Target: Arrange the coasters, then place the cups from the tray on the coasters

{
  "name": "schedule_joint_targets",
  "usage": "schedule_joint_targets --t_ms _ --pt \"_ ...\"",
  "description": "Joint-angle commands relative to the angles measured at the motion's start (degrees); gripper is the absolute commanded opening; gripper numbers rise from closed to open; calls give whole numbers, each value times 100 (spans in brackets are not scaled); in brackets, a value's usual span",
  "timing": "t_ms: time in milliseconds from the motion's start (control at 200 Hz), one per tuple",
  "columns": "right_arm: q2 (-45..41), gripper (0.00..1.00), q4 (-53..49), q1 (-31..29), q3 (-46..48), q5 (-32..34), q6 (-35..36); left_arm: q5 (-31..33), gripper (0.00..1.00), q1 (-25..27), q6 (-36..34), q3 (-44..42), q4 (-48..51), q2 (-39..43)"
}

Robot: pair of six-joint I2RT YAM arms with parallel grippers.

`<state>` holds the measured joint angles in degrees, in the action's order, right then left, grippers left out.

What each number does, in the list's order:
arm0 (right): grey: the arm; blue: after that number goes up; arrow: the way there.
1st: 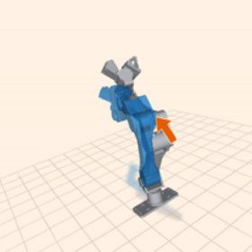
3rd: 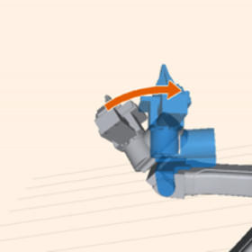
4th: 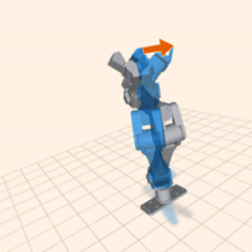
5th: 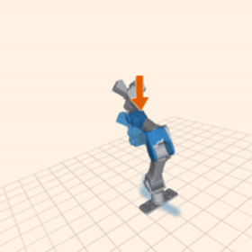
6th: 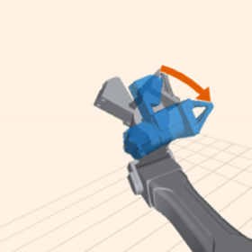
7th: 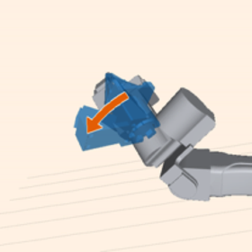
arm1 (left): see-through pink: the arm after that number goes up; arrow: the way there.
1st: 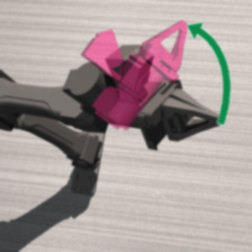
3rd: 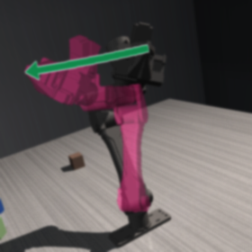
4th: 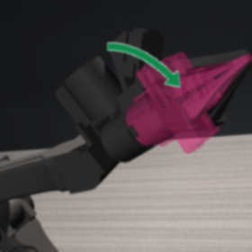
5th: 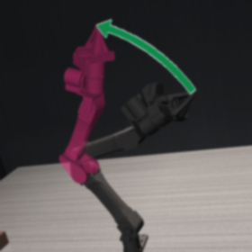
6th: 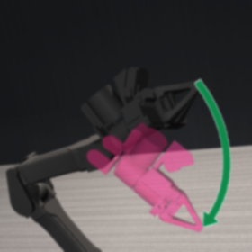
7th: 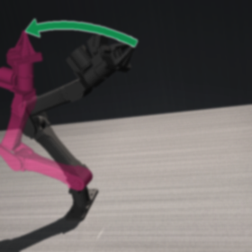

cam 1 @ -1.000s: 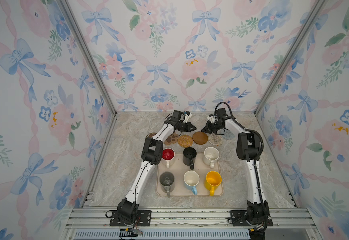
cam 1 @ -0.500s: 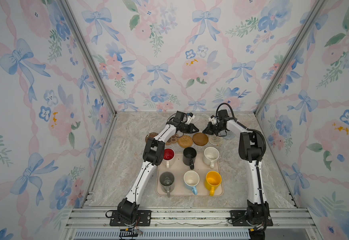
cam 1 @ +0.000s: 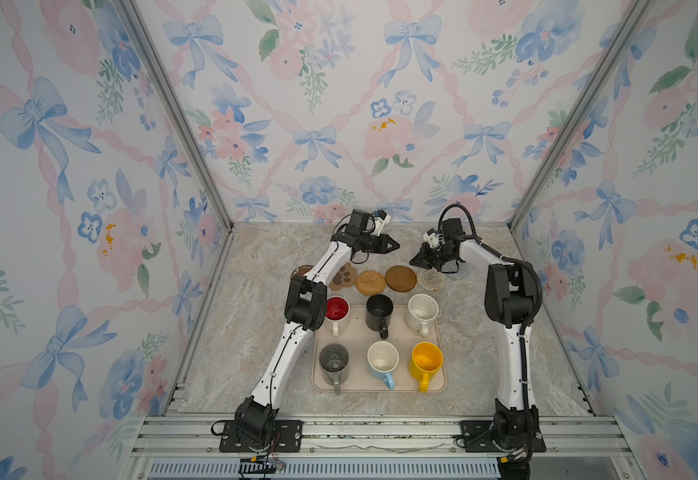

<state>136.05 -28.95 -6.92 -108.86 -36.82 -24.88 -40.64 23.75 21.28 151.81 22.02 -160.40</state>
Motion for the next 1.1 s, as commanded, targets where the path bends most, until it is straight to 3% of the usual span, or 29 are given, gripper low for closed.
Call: schedule_joint_targets --t_ms 0,230,420,650,1095 --pt "-626 1 189 69 215 75 -17 624 16 -249 -16 175 453 802" --pt "-1392 0 373 129 1070 254 75 2642 14 -173 -1337 -175 2680 1594" --pt "-1897 0 572 118 1879 401 107 3431 10 25 -1644 -2185 2922 2406" --pt "-2311 0 520 121 2566 623 243 3370 8 157 -1675 -2974 2913 2558" --pt "-2504 0 419 147 2883 735 318 3021 6 240 -1566 -2939 2897 2085"
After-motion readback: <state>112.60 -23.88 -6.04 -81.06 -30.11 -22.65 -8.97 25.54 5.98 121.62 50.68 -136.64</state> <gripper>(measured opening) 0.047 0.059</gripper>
